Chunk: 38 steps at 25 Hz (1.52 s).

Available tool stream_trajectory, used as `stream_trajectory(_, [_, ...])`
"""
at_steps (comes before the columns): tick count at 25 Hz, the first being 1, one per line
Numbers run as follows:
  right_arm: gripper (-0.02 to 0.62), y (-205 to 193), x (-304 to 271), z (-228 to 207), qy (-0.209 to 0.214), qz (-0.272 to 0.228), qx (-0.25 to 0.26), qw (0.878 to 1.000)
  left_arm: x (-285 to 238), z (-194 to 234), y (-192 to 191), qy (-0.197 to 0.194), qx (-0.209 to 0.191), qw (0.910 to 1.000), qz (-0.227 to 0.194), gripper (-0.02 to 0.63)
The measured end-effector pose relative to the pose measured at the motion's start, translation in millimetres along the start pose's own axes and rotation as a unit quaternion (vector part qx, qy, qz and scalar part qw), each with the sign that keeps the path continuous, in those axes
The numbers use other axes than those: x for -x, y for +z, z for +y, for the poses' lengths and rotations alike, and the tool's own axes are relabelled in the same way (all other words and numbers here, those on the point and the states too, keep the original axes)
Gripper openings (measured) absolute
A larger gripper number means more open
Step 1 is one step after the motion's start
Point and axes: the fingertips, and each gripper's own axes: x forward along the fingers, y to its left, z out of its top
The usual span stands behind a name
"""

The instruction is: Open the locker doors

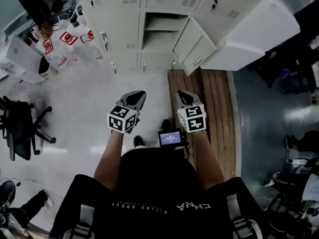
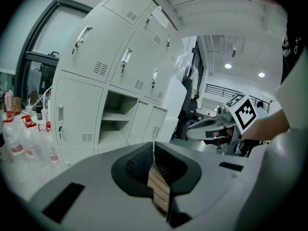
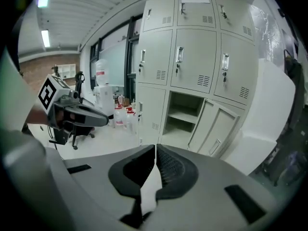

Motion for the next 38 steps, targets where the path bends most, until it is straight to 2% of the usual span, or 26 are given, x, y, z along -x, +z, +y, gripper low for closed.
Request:
stream_trajectory(4, [0.035,-3.7,5.3,-6.5,0.008,-0.005,0.001,1.0,-9.3,-19.6,2.5,0.006,-0.015,0.9999,-0.006,0.023])
stream_trajectory(9, [0.035,-2.9,10.8,-23.1,0.02,-0.019,0.008,1.0,-25.3,-17.6,15.2,0.083,-0.002,0.9961,-0.031,0.023])
stream_trajectory(12, [0.035,-7.9,20.8,-51.3,0.02,-0.026,0.011,0.999,-44.4,-28.6,27.4,0.101,0.002,0.9939,-0.046,0.023])
stream_trajectory(15, [0.035,-10.1,25.7,-80.5,0.02,-0.034,0.007,0.999,-67.2,-51.4,33.3,0.096,-0.024,0.9944,-0.036,0.023])
stream_trajectory(19, [0.035,1.5,27.7,-103.6,0.026,-0.056,0.011,0.998,-87.9,-76.4,38.7,0.088,-0.099,0.9912,-0.007,0.023])
stream_trajectory(23, [0.035,7.6,26.7,-111.3,0.032,-0.071,0.007,0.997,-94.3,-85.5,42.1,0.081,-0.129,0.9883,0.009,0.023])
stream_trajectory(30, [0.035,10.9,28.0,-103.1,0.037,-0.081,0.002,0.996,-87.1,-86.9,45.4,0.082,-0.146,0.9856,0.022,0.023])
stream_trajectory(38, [0.035,0.5,31.9,-86.9,0.033,-0.069,0.001,0.997,-79.0,-88.6,38.7,0.066,-0.128,0.9895,0.008,0.023])
